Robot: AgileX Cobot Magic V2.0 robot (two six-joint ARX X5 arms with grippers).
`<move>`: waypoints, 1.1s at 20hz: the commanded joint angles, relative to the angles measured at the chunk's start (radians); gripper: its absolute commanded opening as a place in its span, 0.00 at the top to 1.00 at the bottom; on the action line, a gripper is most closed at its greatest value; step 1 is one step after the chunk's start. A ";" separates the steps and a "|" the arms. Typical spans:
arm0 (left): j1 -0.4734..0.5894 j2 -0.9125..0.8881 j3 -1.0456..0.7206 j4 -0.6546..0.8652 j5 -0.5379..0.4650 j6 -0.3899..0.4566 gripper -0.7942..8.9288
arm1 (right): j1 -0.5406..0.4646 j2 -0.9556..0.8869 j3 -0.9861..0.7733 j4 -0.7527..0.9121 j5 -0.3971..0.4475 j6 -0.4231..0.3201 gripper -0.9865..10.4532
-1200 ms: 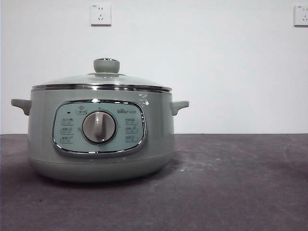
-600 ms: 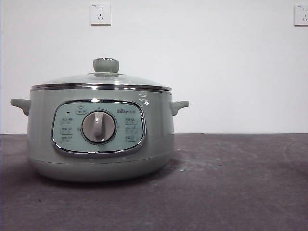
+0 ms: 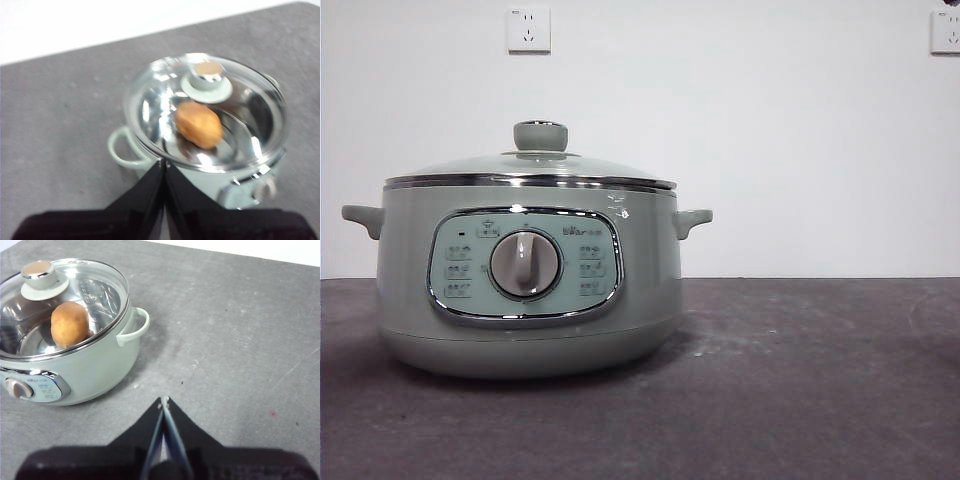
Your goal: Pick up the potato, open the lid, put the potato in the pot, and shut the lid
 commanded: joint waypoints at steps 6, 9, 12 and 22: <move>0.299 -0.203 -0.308 0.373 0.140 0.038 0.92 | 0.001 -0.002 -0.006 0.005 0.004 0.009 0.91; 0.401 -0.308 -0.500 0.492 0.212 0.037 0.92 | 0.001 -0.003 -0.006 0.005 0.004 0.009 0.91; 0.455 -0.383 -0.626 0.500 0.210 0.034 0.92 | 0.001 -0.002 -0.006 0.005 0.004 0.009 0.91; 0.480 -0.451 -0.768 0.497 0.209 0.008 0.92 | 0.001 -0.002 -0.006 0.005 0.004 0.009 0.91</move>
